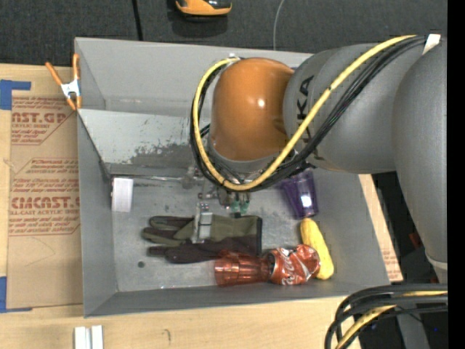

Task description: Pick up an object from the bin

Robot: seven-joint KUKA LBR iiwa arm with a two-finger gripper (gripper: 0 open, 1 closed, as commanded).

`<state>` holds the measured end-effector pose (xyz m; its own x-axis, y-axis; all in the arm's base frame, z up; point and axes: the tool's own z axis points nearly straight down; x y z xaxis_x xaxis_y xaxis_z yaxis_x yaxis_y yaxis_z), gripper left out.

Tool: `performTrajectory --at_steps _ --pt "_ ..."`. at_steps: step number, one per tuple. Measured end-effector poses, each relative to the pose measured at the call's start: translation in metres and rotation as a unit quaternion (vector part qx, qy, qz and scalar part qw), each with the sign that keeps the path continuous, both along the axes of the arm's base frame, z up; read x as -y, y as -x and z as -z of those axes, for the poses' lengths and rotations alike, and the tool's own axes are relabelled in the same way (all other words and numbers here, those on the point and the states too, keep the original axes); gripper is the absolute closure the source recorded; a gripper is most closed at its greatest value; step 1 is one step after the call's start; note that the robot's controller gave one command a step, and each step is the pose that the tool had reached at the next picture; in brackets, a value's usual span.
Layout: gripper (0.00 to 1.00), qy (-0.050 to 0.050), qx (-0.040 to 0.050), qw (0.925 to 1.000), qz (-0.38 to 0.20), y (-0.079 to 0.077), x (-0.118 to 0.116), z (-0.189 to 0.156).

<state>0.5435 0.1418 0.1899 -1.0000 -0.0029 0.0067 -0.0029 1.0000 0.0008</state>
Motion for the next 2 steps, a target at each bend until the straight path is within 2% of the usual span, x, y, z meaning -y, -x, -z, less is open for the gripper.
performTrajectory --at_steps 1,2 --pt "0.0 -0.001 0.0039 1.0 0.001 -0.002 0.001 -0.005" --pt "0.0 0.0 0.0068 0.9993 -0.037 -0.002 0.009 0.035"
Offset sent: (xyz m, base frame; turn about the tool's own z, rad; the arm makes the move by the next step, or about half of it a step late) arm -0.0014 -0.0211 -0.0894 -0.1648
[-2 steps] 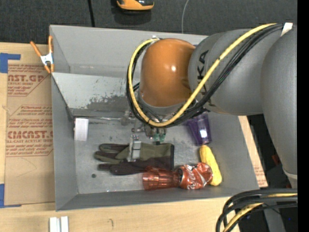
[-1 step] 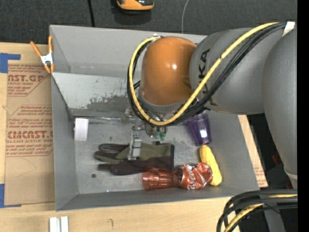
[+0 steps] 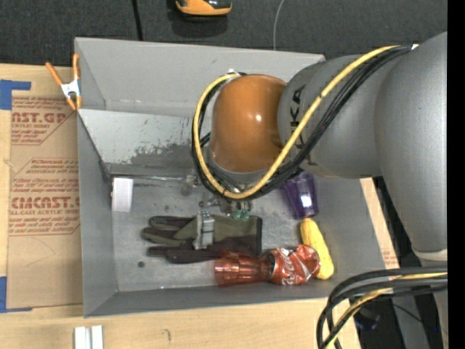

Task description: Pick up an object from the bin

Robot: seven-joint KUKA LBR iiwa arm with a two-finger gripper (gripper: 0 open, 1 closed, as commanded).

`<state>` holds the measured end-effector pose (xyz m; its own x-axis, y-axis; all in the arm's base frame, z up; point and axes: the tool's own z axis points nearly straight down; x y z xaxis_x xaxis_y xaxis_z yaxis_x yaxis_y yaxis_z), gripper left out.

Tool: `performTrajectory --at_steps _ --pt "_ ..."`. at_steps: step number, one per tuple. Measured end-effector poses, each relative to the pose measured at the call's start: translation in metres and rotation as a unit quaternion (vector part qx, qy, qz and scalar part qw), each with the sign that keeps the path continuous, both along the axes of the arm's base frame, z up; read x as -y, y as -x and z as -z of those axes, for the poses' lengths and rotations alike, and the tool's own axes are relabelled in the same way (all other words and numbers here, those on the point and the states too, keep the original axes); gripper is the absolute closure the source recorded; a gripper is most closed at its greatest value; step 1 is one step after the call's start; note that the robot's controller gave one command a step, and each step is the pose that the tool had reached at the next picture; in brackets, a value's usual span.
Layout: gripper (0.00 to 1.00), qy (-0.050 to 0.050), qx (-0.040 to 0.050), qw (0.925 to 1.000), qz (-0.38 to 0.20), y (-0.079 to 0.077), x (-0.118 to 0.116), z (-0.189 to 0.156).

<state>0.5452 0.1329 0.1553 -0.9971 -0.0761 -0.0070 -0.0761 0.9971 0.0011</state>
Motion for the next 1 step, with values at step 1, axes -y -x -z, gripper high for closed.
performTrajectory --at_steps 1 --pt "1.0 0.0 -0.003 0.9999 -0.013 -0.0281 -0.0024 0.0607"
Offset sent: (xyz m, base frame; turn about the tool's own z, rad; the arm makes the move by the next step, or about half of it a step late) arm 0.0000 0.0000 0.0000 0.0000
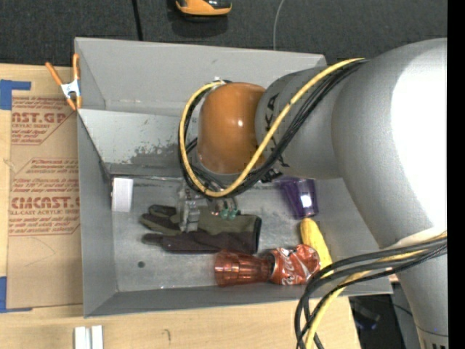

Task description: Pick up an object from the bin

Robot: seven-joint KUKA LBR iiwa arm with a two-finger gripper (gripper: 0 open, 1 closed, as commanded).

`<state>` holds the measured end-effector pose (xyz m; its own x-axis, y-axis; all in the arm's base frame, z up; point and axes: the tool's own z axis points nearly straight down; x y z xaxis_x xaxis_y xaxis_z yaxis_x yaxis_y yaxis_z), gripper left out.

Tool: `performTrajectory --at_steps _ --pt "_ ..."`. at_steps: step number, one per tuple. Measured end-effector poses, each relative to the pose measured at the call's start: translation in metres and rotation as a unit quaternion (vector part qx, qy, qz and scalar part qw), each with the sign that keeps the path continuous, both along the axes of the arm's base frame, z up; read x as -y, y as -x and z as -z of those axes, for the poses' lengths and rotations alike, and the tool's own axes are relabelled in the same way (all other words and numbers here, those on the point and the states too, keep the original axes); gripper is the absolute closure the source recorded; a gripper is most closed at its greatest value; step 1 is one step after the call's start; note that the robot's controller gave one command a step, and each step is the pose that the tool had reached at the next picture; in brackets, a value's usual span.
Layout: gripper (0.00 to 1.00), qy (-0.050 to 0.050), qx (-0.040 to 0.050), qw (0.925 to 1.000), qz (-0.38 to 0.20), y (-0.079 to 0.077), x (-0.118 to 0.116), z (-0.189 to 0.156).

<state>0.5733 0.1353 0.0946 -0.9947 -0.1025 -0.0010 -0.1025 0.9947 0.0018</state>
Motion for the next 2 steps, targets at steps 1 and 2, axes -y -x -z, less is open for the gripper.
performTrajectory --at_steps 1,2 --pt "1.0 0.0 0.0 1.0 0.0 0.0 0.0001 0.0" --pt "1.0 0.0 -0.0001 1.0 0.0 0.0 0.0001 0.0"
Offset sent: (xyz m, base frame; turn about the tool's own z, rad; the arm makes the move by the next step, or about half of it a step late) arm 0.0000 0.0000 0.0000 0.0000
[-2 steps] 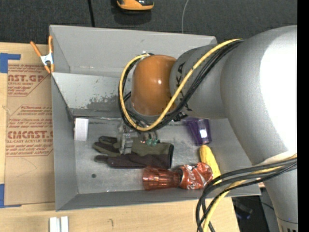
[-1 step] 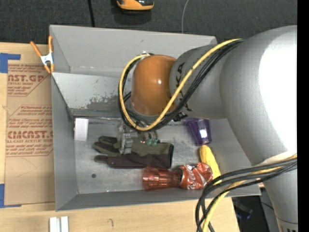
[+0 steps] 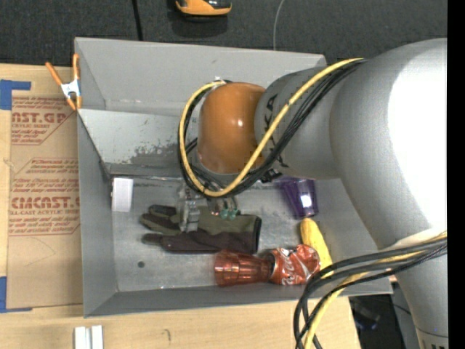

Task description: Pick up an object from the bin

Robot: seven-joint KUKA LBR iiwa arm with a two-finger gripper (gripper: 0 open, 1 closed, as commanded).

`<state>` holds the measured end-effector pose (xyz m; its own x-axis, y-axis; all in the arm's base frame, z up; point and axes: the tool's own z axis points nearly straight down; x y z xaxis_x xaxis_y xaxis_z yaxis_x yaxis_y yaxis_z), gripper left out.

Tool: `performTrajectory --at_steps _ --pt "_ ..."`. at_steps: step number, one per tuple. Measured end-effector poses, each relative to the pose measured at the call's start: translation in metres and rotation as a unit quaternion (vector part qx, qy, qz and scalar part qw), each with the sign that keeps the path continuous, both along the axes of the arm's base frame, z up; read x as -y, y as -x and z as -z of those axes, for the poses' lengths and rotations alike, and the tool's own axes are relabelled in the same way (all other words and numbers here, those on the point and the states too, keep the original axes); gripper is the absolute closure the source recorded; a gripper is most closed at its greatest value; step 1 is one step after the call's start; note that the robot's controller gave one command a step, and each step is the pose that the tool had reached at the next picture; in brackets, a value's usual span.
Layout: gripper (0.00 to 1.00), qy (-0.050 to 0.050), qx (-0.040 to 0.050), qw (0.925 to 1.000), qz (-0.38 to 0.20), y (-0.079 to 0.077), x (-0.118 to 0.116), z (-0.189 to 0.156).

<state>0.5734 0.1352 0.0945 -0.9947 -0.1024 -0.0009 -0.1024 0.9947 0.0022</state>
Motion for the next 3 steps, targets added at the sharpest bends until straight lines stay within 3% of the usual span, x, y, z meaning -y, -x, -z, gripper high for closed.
performTrajectory --at_steps 1,2,3 --pt "0.0 0.0 0.0002 1.0 0.0 -0.0001 -0.0002 -0.0001" --pt "1.0 0.0 0.0003 1.0 0.0 -0.0001 -0.0002 -0.0001" --pt "1.0 0.0 0.0002 1.0 0.0 -0.0001 -0.0003 -0.0001"
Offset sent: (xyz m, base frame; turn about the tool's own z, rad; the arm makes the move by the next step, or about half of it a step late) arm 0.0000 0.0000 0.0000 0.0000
